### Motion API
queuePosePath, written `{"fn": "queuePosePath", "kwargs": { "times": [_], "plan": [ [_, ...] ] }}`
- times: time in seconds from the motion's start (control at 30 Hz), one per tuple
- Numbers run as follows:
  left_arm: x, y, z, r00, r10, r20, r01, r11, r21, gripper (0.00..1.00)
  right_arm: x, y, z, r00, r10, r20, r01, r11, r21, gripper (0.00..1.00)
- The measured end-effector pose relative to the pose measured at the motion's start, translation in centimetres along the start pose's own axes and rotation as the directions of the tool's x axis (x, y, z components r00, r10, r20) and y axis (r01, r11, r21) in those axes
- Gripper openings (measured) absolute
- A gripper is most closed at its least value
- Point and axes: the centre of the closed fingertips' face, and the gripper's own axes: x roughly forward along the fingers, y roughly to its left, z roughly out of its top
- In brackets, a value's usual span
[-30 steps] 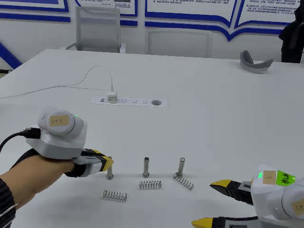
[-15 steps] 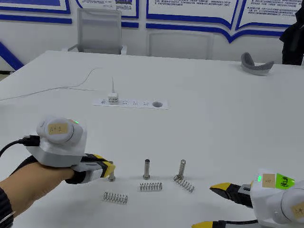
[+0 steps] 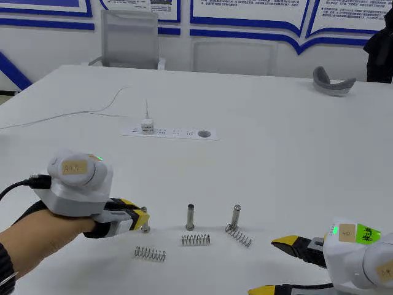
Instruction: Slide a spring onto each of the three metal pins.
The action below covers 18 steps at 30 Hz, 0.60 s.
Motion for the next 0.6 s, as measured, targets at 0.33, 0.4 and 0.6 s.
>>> {"fn": "queuePosePath", "kwargs": {
  "times": [0.33,0.4,0.6],
  "plan": [
    [-0.6,-0.3,-0.7,0.9998,-0.017,-0.009,0.017,1.000,0.008,0.12,0.1,0.0,-0.1,1.0000,-0.001,-0.002,0.001,1.000,0.001,0.57],
    [-0.7,-0.3,-0.9,0.9997,-0.021,-0.009,0.021,1.000,0.004,0.13,0.1,0.0,-0.2,1.0000,0.000,-0.004,0.000,1.000,0.001,0.57],
    [-1.1,-0.5,-1.8,0.9990,-0.040,-0.021,0.040,0.999,0.008,0.13,0.0,-0.1,-0.2,1.0000,-0.004,-0.003,0.004,1.000,0.002,0.57]
  ]
}}
